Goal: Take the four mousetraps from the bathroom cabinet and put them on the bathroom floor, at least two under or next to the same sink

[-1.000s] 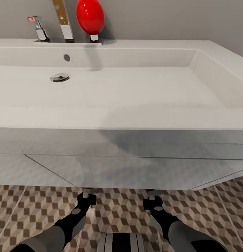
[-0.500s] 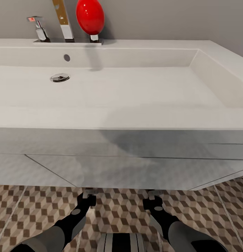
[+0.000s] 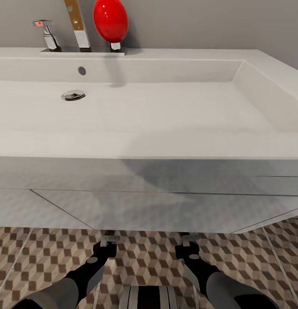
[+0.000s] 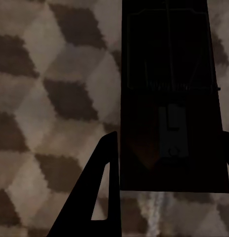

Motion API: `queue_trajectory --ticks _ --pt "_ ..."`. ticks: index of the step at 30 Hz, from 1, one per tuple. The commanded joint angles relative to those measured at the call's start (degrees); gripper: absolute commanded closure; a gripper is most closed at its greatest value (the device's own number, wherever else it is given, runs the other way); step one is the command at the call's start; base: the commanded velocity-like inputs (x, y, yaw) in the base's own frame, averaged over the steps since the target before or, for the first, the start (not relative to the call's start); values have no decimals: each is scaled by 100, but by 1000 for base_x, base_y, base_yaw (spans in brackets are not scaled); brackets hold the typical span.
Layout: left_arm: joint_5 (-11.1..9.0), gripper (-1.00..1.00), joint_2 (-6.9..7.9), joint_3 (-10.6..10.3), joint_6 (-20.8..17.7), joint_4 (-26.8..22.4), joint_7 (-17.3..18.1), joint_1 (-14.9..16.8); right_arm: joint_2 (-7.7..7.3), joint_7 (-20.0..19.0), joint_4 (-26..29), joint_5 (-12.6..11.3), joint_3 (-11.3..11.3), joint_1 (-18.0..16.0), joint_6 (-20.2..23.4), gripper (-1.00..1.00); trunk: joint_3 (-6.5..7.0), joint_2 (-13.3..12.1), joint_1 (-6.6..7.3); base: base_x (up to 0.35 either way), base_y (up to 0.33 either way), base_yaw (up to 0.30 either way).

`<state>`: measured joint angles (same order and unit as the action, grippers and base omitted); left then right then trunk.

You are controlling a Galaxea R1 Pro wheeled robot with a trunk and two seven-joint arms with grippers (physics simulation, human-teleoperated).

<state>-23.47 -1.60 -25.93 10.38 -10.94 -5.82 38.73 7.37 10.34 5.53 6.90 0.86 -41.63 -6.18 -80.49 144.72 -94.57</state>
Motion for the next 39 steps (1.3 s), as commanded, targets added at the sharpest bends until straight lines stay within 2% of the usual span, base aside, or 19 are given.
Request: queue_trajectory --ticks 1,19,23,39 --pt "-17 100 1 -51 17 3 -52 3 1 29 -9 49 6 -3 -5 100 -3 1 1 0 0 0" --pt "-21 100 2 -37 35 5 -51 3 -5 29 -50 49 12 -4 -8 100 -3 1 1 0 0 0" --pt "-29 100 2 -29 90 5 -51 3 -7 29 -212 49 11 -3 -31 100 -3 1 1 0 0 0" --pt "-43 100 2 -18 191 70 -50 3 -16 29 -497 49 14 -3 -412 100 -3 1 1 0 0 0"
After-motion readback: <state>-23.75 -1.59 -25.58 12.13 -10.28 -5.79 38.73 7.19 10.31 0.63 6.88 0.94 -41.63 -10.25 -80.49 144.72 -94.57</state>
